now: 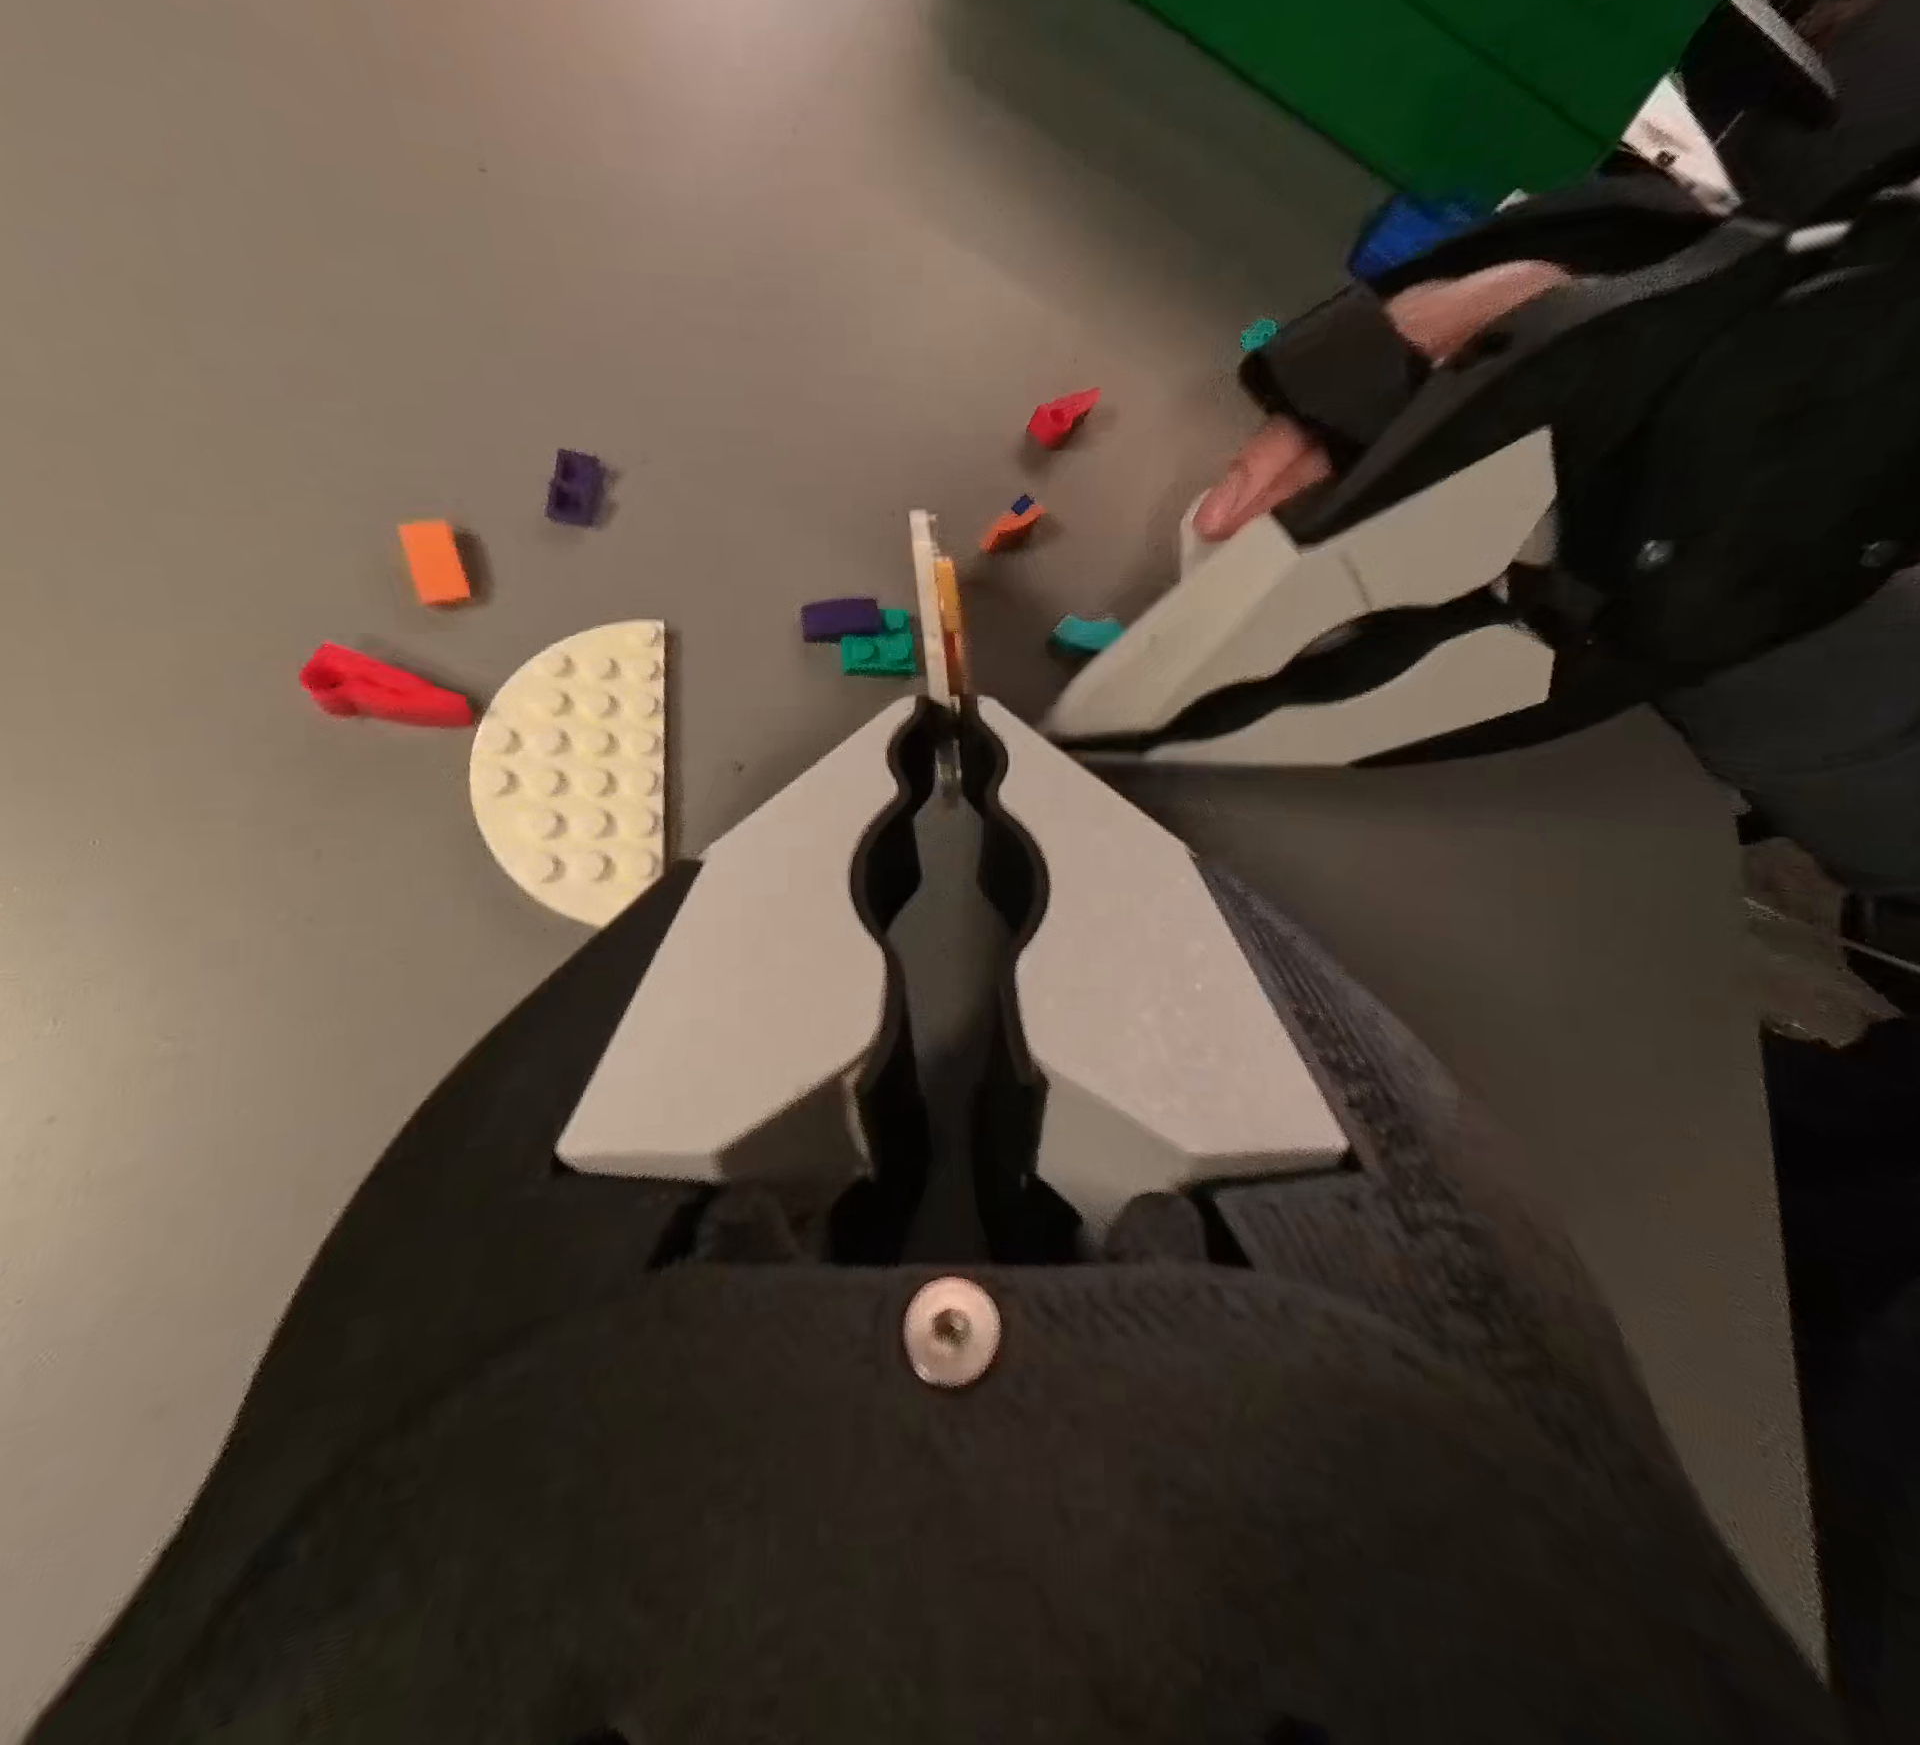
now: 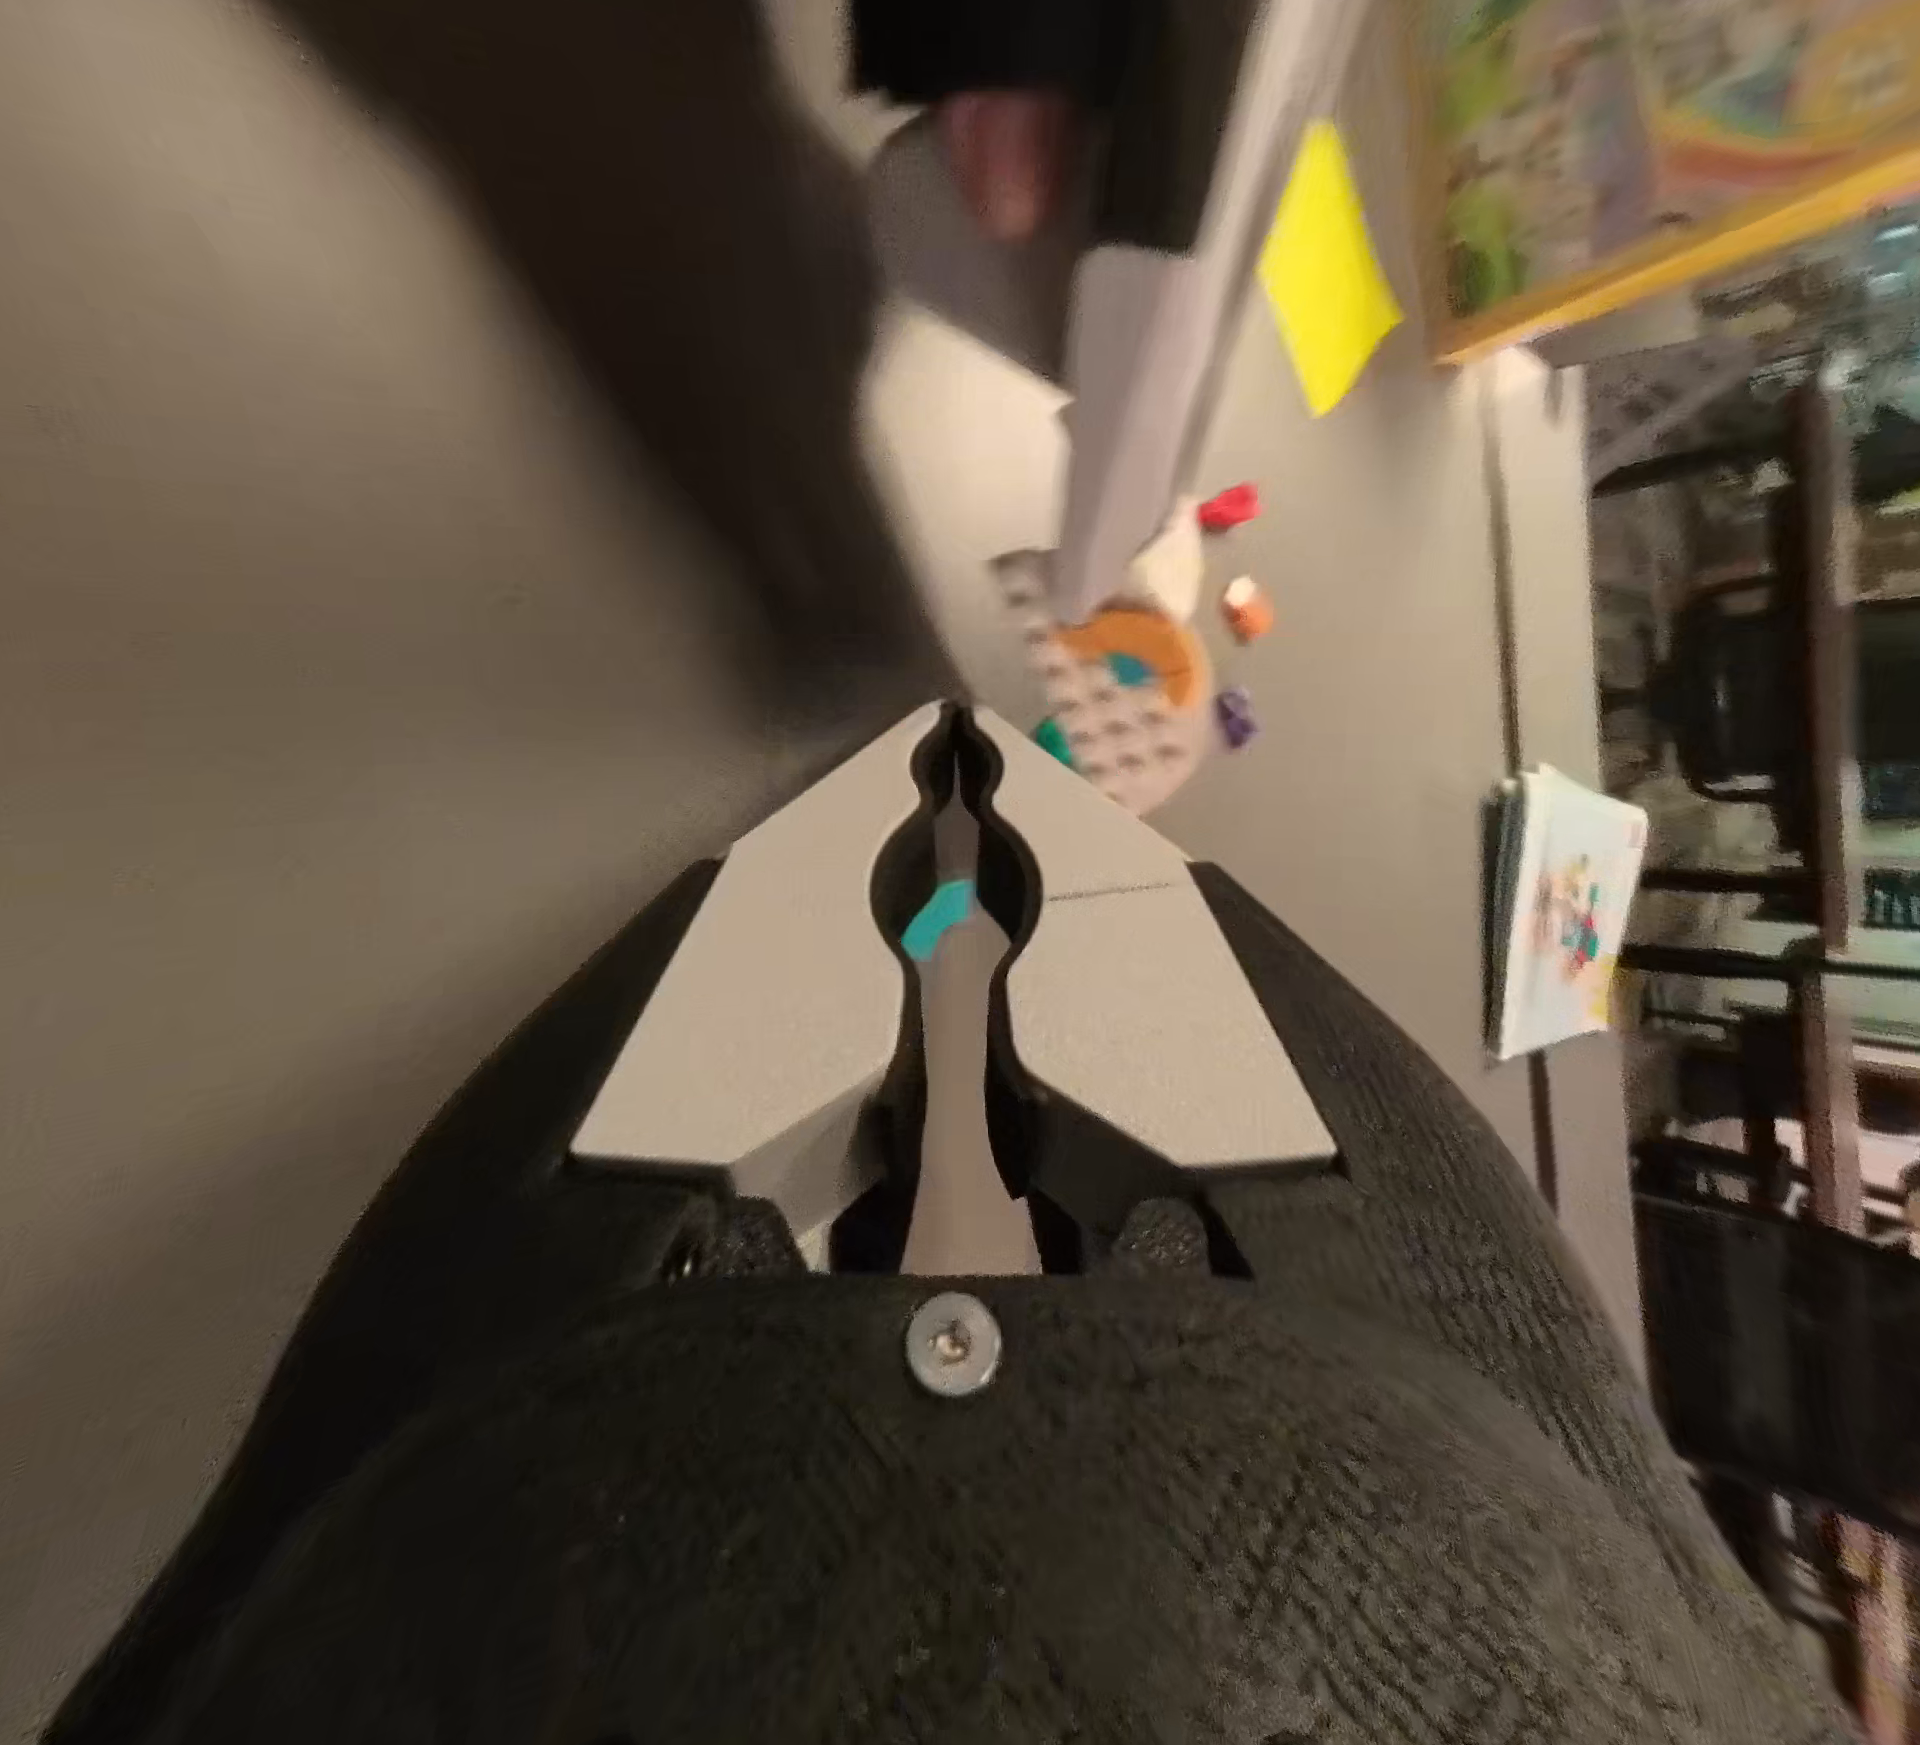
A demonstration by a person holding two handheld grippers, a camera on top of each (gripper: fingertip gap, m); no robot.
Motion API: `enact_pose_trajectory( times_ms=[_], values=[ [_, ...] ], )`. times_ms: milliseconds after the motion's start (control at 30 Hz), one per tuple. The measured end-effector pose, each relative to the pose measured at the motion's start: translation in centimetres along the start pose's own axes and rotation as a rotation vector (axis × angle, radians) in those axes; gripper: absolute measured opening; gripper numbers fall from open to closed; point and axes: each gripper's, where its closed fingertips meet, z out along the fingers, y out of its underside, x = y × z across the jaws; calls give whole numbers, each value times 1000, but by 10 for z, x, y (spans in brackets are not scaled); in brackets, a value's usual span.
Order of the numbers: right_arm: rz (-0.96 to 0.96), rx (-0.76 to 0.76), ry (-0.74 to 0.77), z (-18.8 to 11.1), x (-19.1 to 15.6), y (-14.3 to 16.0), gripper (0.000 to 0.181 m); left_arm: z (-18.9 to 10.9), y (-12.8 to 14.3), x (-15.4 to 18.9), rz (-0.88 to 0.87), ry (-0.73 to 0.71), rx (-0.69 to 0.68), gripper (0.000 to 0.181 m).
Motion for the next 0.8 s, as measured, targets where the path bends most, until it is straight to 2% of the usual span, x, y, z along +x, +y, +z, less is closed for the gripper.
enact_pose_trajectory(
  times_ms=[33,100,133,200,267,433,600,800],
  values=[
    [28,39,46,-3,8,-4,0,0,4,-2,-21,-1,-15,3],
    [65,79,132,-10,25,-7,17,3,9,0,-41,11,-42,3],
    [72,81,146,-10,27,-6,19,4,10,1,-16,6,-56,3],
    [9,53,189,-7,28,-4,26,5,12,3,78,-21,-89,3],
    [-77,25,221,-4,27,-6,32,5,9,9,100,-26,-88,3],
    [-208,2,273,-6,27,-15,18,-3,3,15,-14,73,-56,3],
    [-193,-34,244,-4,24,-12,17,0,6,17,26,44,-77,3],
    [-250,-79,358,3,35,-17,16,-4,-1,9,-128,75,-5,3]
  ],
)
